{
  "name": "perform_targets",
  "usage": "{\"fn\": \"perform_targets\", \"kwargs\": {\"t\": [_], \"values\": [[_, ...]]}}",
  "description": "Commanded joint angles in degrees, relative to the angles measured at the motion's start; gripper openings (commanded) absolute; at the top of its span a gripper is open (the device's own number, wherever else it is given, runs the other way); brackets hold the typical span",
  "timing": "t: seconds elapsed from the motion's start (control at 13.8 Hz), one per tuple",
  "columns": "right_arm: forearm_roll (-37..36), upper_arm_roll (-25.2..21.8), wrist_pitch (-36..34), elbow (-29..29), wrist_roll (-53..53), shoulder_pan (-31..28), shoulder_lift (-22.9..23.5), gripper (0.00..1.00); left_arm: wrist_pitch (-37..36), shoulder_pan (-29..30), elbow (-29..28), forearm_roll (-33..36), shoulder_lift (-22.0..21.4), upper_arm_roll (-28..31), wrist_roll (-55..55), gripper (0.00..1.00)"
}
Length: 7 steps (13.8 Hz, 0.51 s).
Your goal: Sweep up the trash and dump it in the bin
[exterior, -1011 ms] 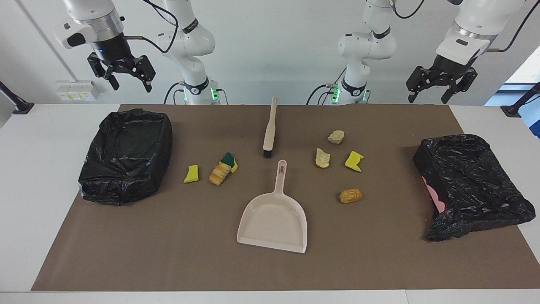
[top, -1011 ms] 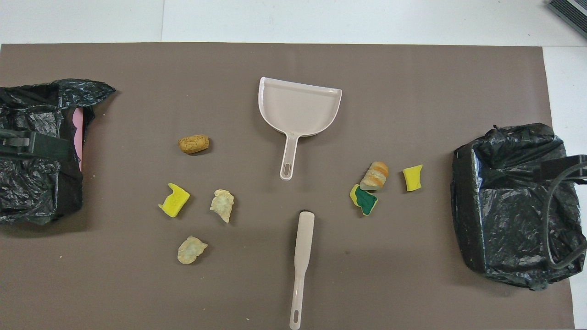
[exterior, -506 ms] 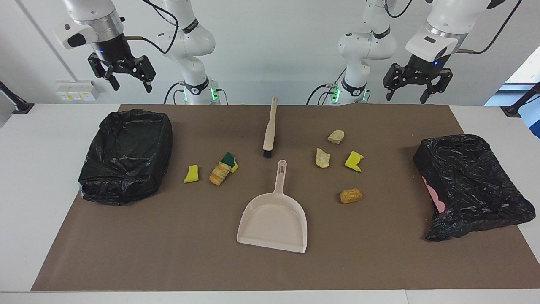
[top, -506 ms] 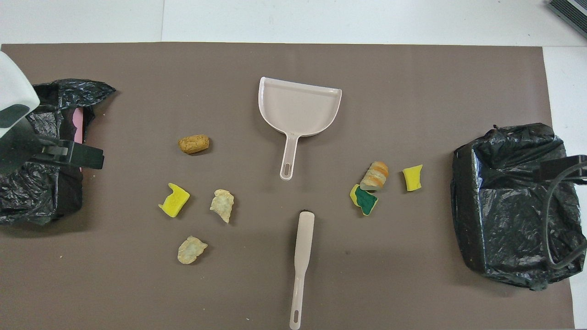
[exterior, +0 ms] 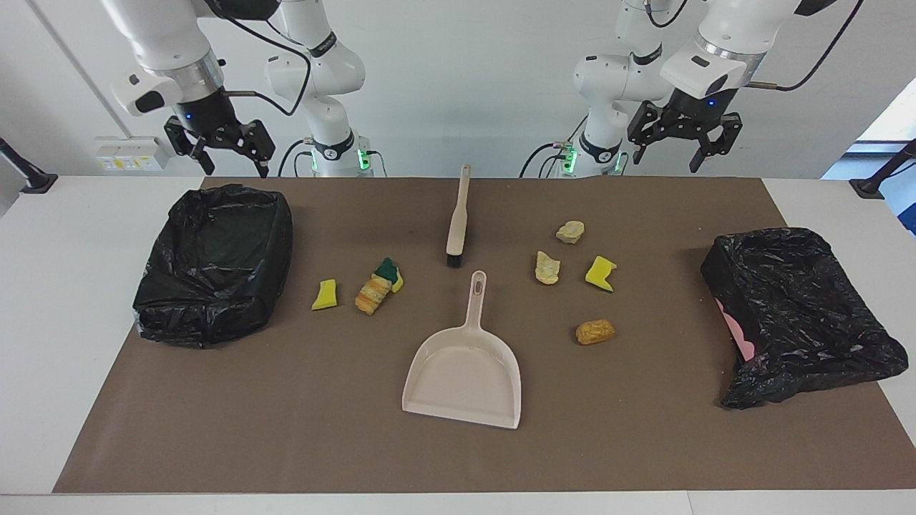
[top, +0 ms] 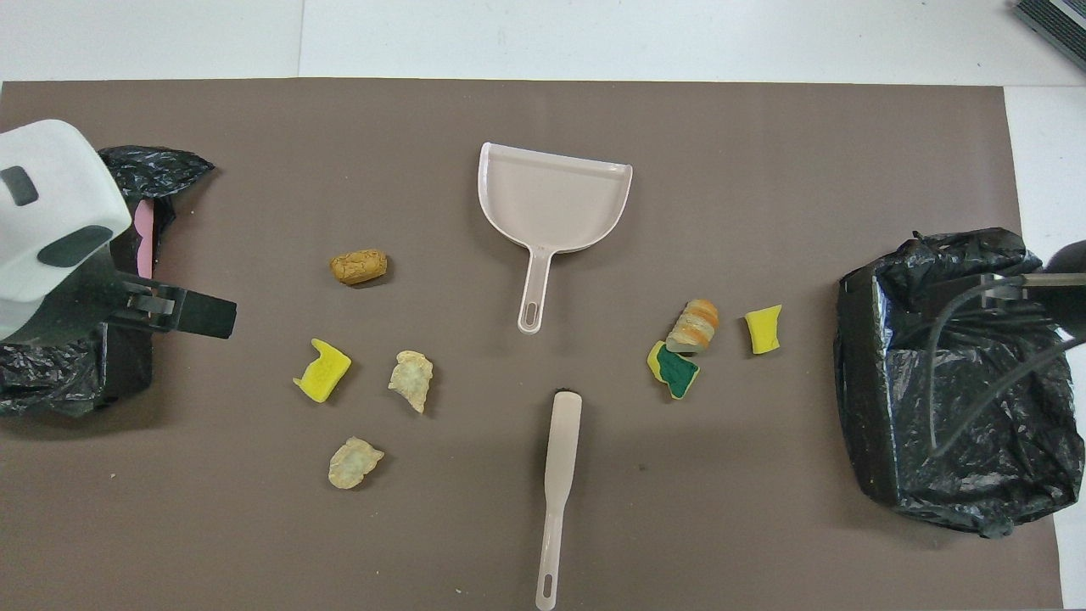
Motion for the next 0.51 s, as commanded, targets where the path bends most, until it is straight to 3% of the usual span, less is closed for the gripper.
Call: {"fn": "perform_targets", "kwargs": {"t": [0.0,0.29,0.43], "values": [[0.1,0.2,5.7,-1.2,0.9,2.1,3.7,1.0,1.4,-4.5,-6.6,-0.6,-4.2,0.6,-0.5,1.0],[2.5,0.9,8.5,4.8,1.5,4.4,14.9,1.0,4.1,-12.6,-15.7,-2.2,-7.8,0.6,-1.9,1.0],[2.9,0.9,8.8,8.3,3.3,7.7,19.7,1.0,10.0,-18.9,-21.0,-2.4,-7.9,0.6,-9.3,1.0]]}}
